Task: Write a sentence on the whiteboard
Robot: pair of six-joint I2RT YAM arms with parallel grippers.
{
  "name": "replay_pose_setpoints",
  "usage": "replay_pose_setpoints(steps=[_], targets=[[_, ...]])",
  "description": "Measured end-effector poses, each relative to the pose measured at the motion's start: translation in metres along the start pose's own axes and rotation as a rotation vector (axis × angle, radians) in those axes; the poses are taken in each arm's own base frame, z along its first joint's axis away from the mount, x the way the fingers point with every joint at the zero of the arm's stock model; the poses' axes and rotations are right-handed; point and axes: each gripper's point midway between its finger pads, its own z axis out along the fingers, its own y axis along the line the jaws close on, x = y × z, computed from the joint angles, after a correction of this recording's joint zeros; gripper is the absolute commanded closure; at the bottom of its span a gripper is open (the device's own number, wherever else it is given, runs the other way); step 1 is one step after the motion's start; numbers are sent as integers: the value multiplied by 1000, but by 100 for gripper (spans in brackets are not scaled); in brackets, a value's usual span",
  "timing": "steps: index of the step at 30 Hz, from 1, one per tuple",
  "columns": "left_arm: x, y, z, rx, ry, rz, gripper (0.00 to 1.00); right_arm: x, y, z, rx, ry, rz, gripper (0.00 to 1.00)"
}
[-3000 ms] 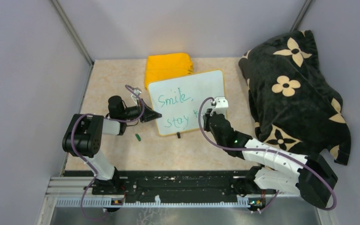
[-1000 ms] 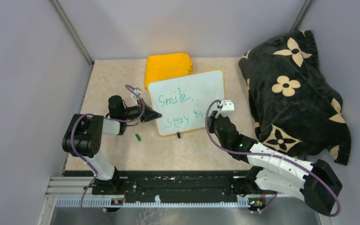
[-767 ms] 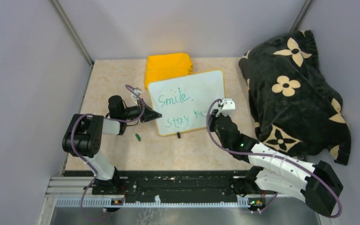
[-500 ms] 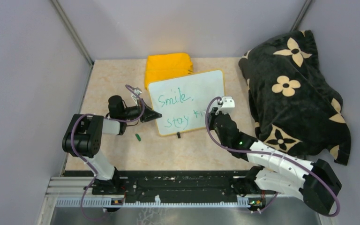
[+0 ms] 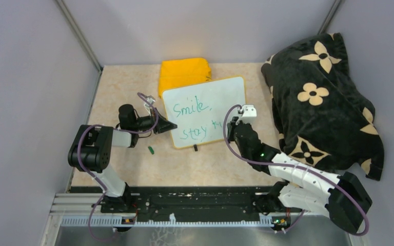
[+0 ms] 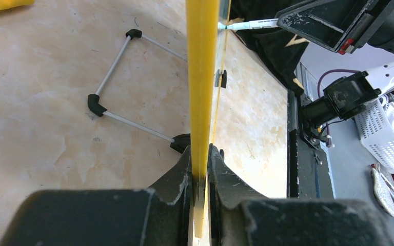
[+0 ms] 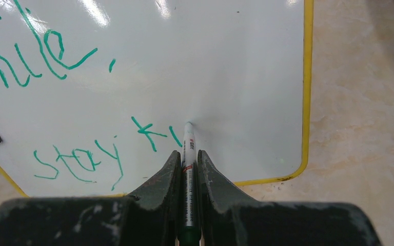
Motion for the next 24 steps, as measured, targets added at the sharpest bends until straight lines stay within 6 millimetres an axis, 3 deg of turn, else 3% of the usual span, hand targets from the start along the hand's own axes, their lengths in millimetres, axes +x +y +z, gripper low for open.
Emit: replay_pose_setpoints(steps=[24], targets=[[0,0,0,1,2,-1,100,17,-7,-5,1,31,25,100]])
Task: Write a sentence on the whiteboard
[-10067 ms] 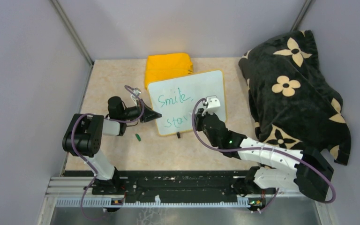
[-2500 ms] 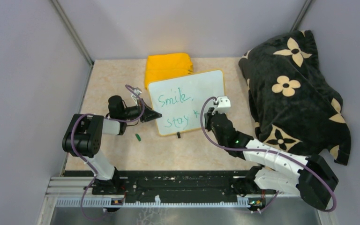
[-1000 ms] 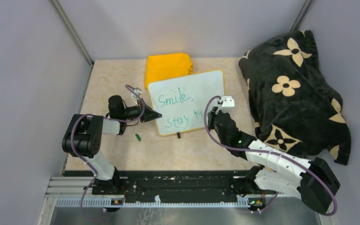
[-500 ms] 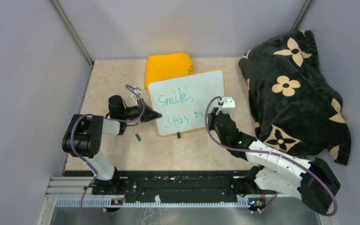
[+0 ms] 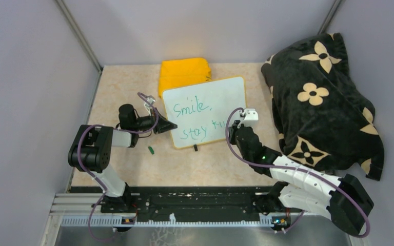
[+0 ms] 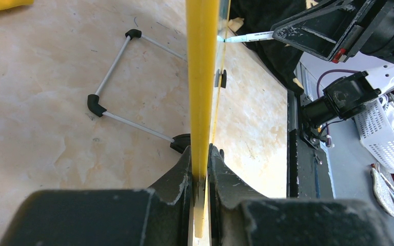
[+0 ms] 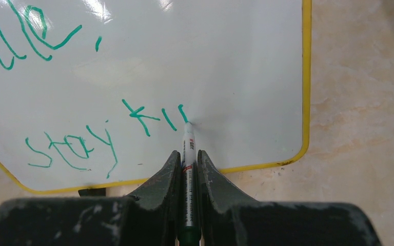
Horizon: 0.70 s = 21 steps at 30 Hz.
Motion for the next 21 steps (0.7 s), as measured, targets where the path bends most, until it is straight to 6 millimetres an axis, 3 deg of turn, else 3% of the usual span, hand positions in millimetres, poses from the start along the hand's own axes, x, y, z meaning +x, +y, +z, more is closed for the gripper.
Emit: replay_pose_setpoints(steps=[21], targets=[[1,-1,2,5,5,5,100,-9,5,4,-1,-9,-25,100]])
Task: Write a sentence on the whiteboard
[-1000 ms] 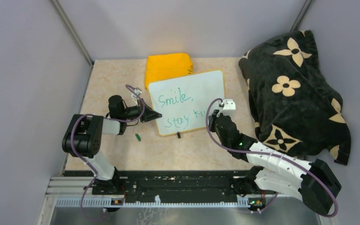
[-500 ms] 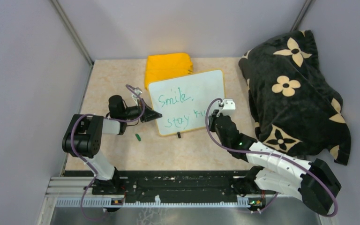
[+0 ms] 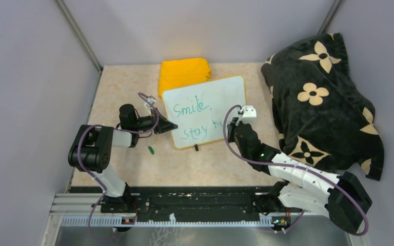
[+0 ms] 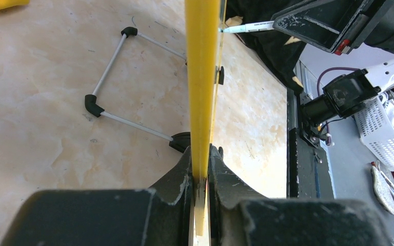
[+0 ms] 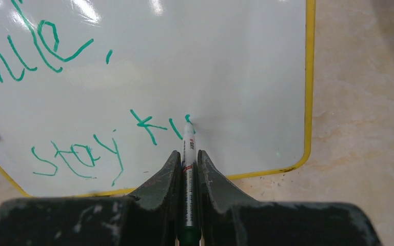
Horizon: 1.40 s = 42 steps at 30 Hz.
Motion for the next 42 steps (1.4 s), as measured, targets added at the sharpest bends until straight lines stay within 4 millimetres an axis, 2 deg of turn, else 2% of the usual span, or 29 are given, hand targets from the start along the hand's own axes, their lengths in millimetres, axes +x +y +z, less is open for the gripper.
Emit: replay_pose_setpoints(steps=[6,20,36,42], targets=[[0,0,0,0,0,0,100,-10,1,2,3,-20,9,100],[1,0,0,1,3,-4,100,-14,-6,6,28,-29,16,100],[1,-1,1,2,4,-1,100,-13,-11,3,43,-24,33,100],[1,-1,0,1,5,0,100,-1,-16,1,52,-1,34,100]])
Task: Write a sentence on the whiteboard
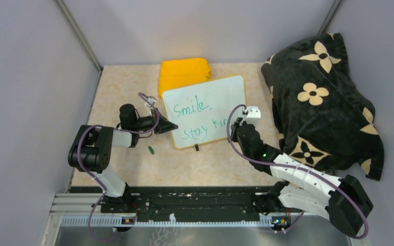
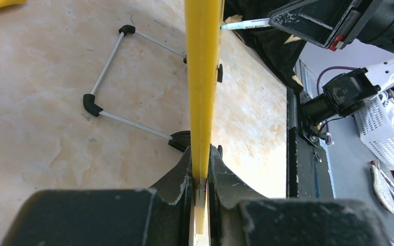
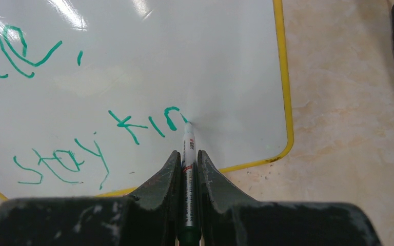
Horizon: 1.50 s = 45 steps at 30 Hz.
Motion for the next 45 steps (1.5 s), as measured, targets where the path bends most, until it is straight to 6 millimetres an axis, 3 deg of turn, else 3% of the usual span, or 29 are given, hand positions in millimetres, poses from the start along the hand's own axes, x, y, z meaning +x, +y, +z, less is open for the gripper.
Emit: replay_pose_setpoints(steps=[11,19,26,38,45], targets=[[0,0,0,0,1,-1,100,6,-7,-5,8,11,5,100],[0,0,0,0,1,-1,100,-28,-5,-13,3,-72,45,100],[0,0,0,0,1,-1,100,-59,-12,-8,40,-131,84,100],[0,0,0,0,2,0,100,-70,-6,4,31,-136,92,100],[0,0,0,0,2,0,100,-65,-9,11,45,-119,86,100]])
